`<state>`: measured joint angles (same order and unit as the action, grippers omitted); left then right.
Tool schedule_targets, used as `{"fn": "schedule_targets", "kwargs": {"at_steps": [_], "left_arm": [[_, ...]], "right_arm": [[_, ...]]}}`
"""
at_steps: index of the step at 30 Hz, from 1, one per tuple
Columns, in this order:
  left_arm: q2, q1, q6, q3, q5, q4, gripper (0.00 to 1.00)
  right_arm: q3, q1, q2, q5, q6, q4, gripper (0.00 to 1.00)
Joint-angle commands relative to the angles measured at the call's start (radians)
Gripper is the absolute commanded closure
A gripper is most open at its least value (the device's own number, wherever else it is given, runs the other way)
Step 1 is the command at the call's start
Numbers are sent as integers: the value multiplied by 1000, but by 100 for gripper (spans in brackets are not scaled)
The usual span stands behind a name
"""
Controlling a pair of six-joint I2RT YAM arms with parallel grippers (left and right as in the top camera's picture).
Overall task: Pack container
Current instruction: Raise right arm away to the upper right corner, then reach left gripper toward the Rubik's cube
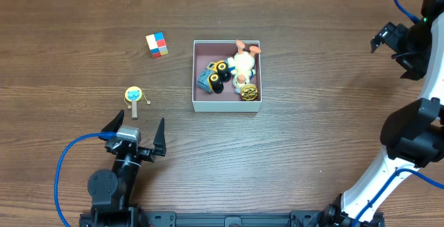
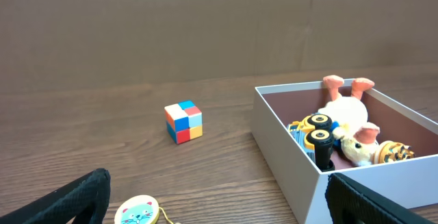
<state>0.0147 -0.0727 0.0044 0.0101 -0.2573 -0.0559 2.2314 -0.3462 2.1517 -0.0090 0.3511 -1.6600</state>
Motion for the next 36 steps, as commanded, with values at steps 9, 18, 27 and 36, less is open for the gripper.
{"fn": "schedule_targets", "kwargs": {"at_steps": [9, 18, 27, 36], "left_arm": [[-10, -6, 14, -3, -12, 4, 0], [54, -6, 33, 168, -150, -213, 0], [626, -6, 134, 747, -90, -607, 0], [1058, -6, -45, 1083, -30, -723, 0]], "right_arm": [[0, 5, -18, -19, 0, 13, 0], [0, 5, -18, -19, 0, 13, 0], [0, 5, -18, -18, 0, 13, 0], [0, 5, -18, -19, 0, 13, 0]]}}
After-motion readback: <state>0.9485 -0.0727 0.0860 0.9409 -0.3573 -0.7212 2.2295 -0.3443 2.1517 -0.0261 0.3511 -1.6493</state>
